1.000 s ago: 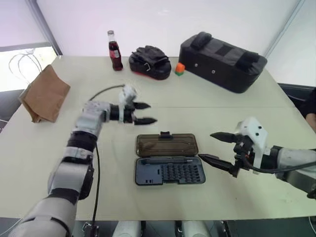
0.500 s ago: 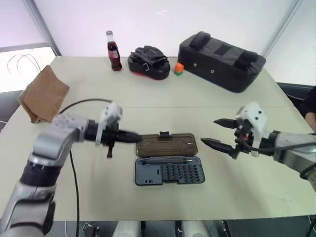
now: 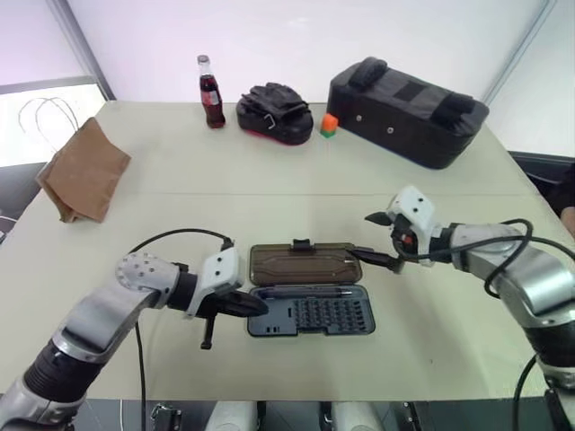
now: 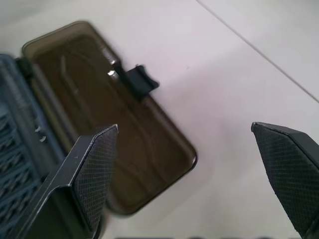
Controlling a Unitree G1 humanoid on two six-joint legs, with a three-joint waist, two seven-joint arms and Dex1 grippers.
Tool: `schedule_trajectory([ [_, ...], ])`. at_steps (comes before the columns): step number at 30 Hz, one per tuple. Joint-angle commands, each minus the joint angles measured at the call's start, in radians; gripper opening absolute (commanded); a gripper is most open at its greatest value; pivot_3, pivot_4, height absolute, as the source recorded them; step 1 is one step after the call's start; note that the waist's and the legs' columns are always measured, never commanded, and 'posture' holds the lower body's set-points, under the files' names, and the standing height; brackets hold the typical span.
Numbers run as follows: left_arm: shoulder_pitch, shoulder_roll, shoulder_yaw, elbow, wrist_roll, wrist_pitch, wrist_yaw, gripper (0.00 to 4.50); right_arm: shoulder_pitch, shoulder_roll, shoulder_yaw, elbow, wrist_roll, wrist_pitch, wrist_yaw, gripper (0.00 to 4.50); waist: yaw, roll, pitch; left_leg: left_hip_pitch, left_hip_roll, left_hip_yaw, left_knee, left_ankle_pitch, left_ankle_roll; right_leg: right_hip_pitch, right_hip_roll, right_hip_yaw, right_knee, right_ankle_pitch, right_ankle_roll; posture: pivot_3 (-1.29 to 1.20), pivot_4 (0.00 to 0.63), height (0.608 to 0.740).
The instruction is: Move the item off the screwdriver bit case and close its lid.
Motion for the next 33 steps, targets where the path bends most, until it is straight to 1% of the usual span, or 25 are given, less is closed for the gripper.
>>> schedule_trajectory([
  [1,-0.004,0.032,-0.049,-0.014,0.063,-0.064,-0.005,0.03,-0.026,0.008,0.015,0.018,-0.046,-0.032,0.034,4.50,-0.001,0.000,0.000,0.000,0.000,0.000,0.000,0.000,0.000,0.000,0.000,0.000,0.000,0.000,0.000,0.00,0.150,0.740],
  [5,0.005,0.025,-0.101,0.032,0.130,-0.156,0.003,0.03,-0.068,0.027,0.038,0.072,-0.096,-0.047,0.051,4.50,-0.004,0.001,0.001,0.000,0.000,0.001,0.000,0.000,0.000,0.000,0.000,0.000,-0.001,0.000,0.000,0.00,0.150,0.740],
  [13,-0.023,0.004,-0.163,0.106,0.216,-0.242,0.015,0.03,-0.098,0.047,0.064,0.088,-0.143,-0.054,0.111,4.50,-0.001,0.002,0.000,0.000,0.000,0.000,0.000,0.000,0.000,0.000,0.000,0.000,-0.001,0.000,0.000,0.00,0.150,0.740],
  [16,-0.049,-0.005,-0.178,0.113,0.236,-0.240,0.020,0.03,-0.151,0.049,0.140,0.136,-0.199,-0.051,0.155,4.50,-0.002,0.002,0.000,0.001,0.000,0.001,0.000,0.000,0.000,0.001,0.000,0.000,-0.001,0.001,0.003,0.00,0.150,0.740],
  [20,-0.061,-0.008,-0.194,0.110,0.251,-0.229,0.020,0.03,-0.245,0.079,0.216,0.253,-0.286,-0.098,0.188,4.50,-0.006,0.002,0.000,0.001,0.000,0.001,0.000,0.000,0.000,0.001,0.001,0.000,0.000,0.002,0.003,0.00,0.150,0.740],
  [26,-0.049,-0.003,-0.208,0.118,0.272,-0.244,0.023,0.03,-0.377,0.170,0.286,0.489,-0.396,-0.214,0.233,4.50,-0.019,0.003,-0.001,0.001,0.000,0.001,0.000,0.000,0.000,0.001,0.001,0.000,0.000,0.002,0.003,0.00,0.150,0.740],
  [33,-0.024,0.004,-0.207,0.125,0.288,-0.268,0.033,0.03,-0.418,0.227,0.341,0.625,-0.477,-0.312,0.318,4.50,-0.023,0.004,-0.001,0.002,-0.001,0.000,0.000,0.000,0.000,0.001,0.000,0.000,0.001,0.002,0.003,0.00,0.150,0.740],
])
